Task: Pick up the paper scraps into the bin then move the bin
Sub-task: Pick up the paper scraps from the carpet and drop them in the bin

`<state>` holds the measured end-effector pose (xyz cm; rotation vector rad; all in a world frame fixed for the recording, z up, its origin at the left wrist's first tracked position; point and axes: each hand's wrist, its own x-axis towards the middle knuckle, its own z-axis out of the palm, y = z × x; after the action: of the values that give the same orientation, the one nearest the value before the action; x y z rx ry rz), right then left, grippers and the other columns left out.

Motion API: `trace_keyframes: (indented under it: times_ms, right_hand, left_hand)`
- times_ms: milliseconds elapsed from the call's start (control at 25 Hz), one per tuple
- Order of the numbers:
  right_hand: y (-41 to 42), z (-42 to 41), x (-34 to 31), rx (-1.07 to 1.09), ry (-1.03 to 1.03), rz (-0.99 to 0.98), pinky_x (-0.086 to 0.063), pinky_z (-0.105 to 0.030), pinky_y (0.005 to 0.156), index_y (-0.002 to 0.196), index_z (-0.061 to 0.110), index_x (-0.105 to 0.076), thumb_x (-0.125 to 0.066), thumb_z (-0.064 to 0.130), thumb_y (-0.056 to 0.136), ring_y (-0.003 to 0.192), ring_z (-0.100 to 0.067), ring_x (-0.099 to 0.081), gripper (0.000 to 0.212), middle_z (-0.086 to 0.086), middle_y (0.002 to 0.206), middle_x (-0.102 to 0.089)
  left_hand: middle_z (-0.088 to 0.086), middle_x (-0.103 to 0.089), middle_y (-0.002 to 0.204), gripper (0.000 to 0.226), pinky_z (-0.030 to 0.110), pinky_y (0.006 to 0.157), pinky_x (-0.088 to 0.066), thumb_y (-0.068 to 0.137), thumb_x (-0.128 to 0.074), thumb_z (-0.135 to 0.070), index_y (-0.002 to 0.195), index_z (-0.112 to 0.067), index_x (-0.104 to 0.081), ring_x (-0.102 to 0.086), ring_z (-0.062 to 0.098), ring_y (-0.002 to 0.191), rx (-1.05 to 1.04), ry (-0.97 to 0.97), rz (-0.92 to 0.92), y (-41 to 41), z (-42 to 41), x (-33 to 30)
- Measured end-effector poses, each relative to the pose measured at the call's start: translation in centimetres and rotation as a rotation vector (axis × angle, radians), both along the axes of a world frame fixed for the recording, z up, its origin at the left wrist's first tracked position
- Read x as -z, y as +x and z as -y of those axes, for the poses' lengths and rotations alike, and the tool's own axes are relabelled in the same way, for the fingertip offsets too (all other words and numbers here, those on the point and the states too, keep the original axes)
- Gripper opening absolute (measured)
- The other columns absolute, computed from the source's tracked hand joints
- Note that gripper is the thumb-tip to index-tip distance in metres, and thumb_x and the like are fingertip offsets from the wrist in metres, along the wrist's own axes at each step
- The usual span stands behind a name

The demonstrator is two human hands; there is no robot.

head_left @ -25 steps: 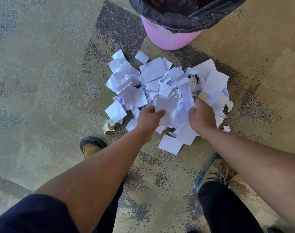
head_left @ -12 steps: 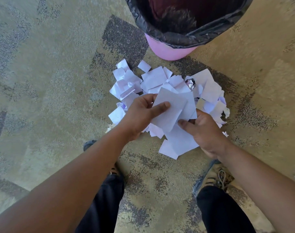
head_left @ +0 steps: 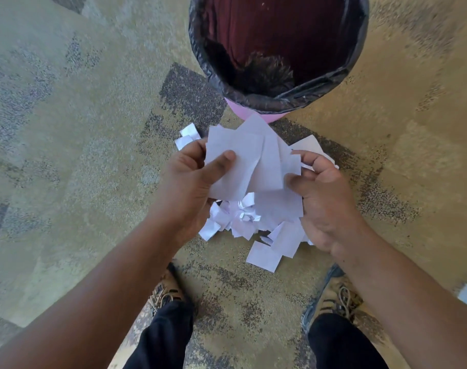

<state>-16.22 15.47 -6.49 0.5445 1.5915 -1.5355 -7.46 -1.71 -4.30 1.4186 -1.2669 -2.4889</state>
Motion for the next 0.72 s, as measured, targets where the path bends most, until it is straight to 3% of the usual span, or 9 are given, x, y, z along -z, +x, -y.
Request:
trace_keyframes:
  times_ms: [120, 240, 280, 400, 480, 600, 680, 720]
  right_hand:
    - [-1.7, 2.6, -3.4, 0.182, -0.197, 0.165, -0.057, -0.048, 0.083, 0.122, 0.014, -0.066, -0.055, 0.005, 0.098, 0.092, -0.026, -0.068, 0.027, -0.010, 0.104, -0.076]
    - [-4.6, 4.6, -5.6, 0.194, -0.253, 0.188, -0.055, -0.046, 0.095, 0.131, 0.012, -0.065, -0.054, 0.034, 0.102, 0.103, -0.026, -0.067, 0.038, -0.013, 0.122, -0.073]
    - [-5.6, 5.4, -5.8, 0.184, -0.247, 0.158, -0.055, -0.047, 0.095, 0.133, 0.012, -0.063, -0.055, 0.033, 0.101, 0.106, -0.027, -0.069, 0.039, -0.014, 0.125, -0.072]
    - [-8.8, 7.3, -5.3, 0.219, -0.183, 0.054, -0.062, -0.045, 0.078, 0.128, 0.012, -0.057, -0.055, 0.004, 0.098, 0.095, -0.027, -0.070, 0.032, -0.013, 0.113, -0.071]
    - [-10.6, 8.4, -4.5, 0.240, -0.160, 0.049, -0.064, -0.043, 0.073, 0.128, 0.007, -0.056, -0.048, -0.005, 0.095, 0.099, -0.031, -0.069, 0.036, -0.017, 0.117, -0.069]
    - [-12.0, 9.5, -4.3, 0.256, -0.178, 0.072, -0.057, -0.048, 0.096, 0.131, -0.008, -0.057, -0.050, -0.004, 0.088, 0.117, -0.038, -0.066, 0.044, -0.029, 0.129, -0.065]
    - [-12.3, 9.7, -4.0, 0.229, -0.133, 0.063, -0.043, -0.043, 0.111, 0.137, -0.016, -0.047, -0.052, -0.004, 0.083, 0.124, -0.033, -0.058, 0.056, -0.033, 0.137, -0.051]
    - [-12.4, 9.7, -3.7, 0.223, -0.102, 0.045, -0.038, -0.042, 0.114, 0.139, -0.019, -0.041, -0.049, -0.006, 0.085, 0.128, -0.032, -0.051, 0.056, -0.029, 0.141, -0.044]
  left_hand:
    - [0.007, -0.076, 0.112, 0.028, 0.037, 0.081, -0.061, 0.096, -0.060, 0.004, 0.120, -0.010, -0.065, -0.072, 0.019, 0.096, 0.021, -0.061, -0.002, -2.9, -0.4, -2.2]
    - [0.012, -0.069, 0.126, 0.049, 0.044, 0.084, -0.061, 0.090, -0.055, 0.013, 0.134, -0.009, -0.057, -0.070, 0.028, 0.109, -0.028, -0.103, 0.081, -6.7, 0.4, -3.1]
    - [0.012, -0.067, 0.129, 0.058, 0.045, 0.084, -0.061, 0.087, -0.055, 0.015, 0.139, -0.010, -0.052, -0.068, 0.030, 0.113, -0.044, -0.095, 0.105, -7.9, 1.0, -2.9]
    - [0.012, -0.058, 0.138, 0.090, 0.045, 0.080, -0.062, 0.067, -0.058, 0.013, 0.151, -0.013, -0.038, -0.064, 0.035, 0.116, 0.013, -0.063, 0.122, -11.5, 2.9, -1.9]
    - [0.019, -0.057, 0.136, 0.078, 0.049, 0.083, -0.062, 0.067, -0.054, 0.013, 0.142, -0.003, -0.044, -0.063, 0.039, 0.118, 0.069, -0.061, 0.134, -13.6, 3.9, -1.4]
    - [0.027, -0.061, 0.130, 0.038, 0.035, 0.083, -0.063, 0.085, -0.046, 0.015, 0.120, 0.006, -0.057, -0.067, 0.035, 0.111, 0.095, -0.059, 0.211, -15.0, 4.8, -1.5]
    - [0.027, -0.064, 0.118, 0.029, 0.028, 0.074, -0.064, 0.087, -0.044, 0.016, 0.109, 0.009, -0.061, -0.073, 0.028, 0.092, 0.108, -0.042, 0.190, -15.1, 5.2, -1.5]
    - [0.022, -0.065, 0.104, 0.024, 0.027, 0.074, -0.064, 0.086, -0.043, 0.017, 0.094, 0.007, -0.063, -0.071, 0.024, 0.078, 0.101, -0.048, 0.176, -15.1, 5.3, -1.5]
